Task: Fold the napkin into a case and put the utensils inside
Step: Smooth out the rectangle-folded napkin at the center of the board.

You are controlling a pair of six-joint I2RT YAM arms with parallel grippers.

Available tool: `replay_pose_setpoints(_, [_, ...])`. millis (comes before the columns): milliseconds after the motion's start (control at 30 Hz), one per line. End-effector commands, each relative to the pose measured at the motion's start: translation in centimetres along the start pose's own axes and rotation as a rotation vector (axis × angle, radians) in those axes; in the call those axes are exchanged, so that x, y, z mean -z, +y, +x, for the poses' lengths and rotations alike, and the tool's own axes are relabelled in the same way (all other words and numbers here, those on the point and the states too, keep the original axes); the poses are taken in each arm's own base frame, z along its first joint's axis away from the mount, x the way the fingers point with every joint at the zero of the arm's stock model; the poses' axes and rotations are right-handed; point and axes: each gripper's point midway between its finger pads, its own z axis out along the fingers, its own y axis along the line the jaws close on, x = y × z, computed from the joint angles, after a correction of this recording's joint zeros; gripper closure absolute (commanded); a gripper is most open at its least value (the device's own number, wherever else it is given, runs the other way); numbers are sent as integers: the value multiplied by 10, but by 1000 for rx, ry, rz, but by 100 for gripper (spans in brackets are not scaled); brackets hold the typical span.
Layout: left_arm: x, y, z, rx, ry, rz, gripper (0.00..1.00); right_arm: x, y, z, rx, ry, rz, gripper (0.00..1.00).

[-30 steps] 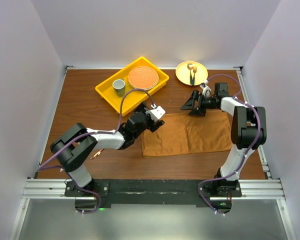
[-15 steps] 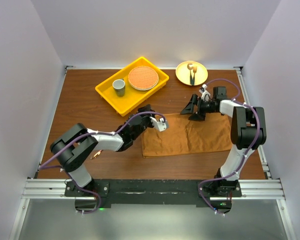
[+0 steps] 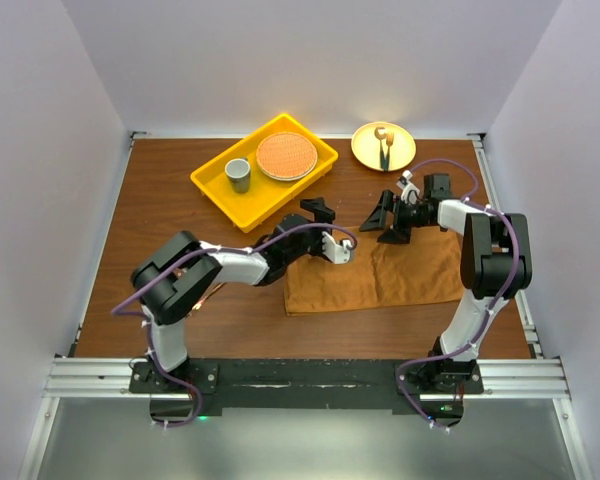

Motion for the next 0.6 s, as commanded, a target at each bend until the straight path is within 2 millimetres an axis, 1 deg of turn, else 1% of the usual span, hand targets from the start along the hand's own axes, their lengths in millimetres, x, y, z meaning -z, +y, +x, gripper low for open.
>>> replay_pose_setpoints(0, [-13,3,-4,-90,-6,-8,0,-1,-10,-4,-33,-5,67,5])
replay_pose_setpoints(67, [-17,3,-3,-118,2,-5,0,-2,-12,-2,-49,-2,73,4])
replay_pose_setpoints(100, [-20,-2,2,-130,19,3,0,-3,-13,-3,-53,-4,74,4])
replay_pose_setpoints(167, [-23,-4,5,-168,36,5,0,-5,-15,-1,-66,0,76,4])
replay_pose_setpoints(200, [-24,-9,10,-181,55,12,0,-5,-16,-1,-67,-2,77,4])
replay_pose_setpoints(233, [-24,-10,12,-195,62,8,0,-6,-17,0,-69,0,77,4])
replay_pose_setpoints(267, [-26,-16,15,-199,75,19,0,-7,-19,0,-72,2,84,4])
replay_pose_setpoints(300, [-24,-20,20,-203,94,24,0,-7,-19,0,-74,3,85,4])
replay_pose_setpoints(333, [-23,-20,21,-212,98,16,0,-8,-20,2,-78,7,88,4])
replay_pose_setpoints(500, [-14,-40,36,-217,141,46,0,-10,-32,4,-86,15,131,4])
replay_pose_setpoints(567, [-11,-41,37,-212,146,51,0,-11,-34,5,-82,16,138,4])
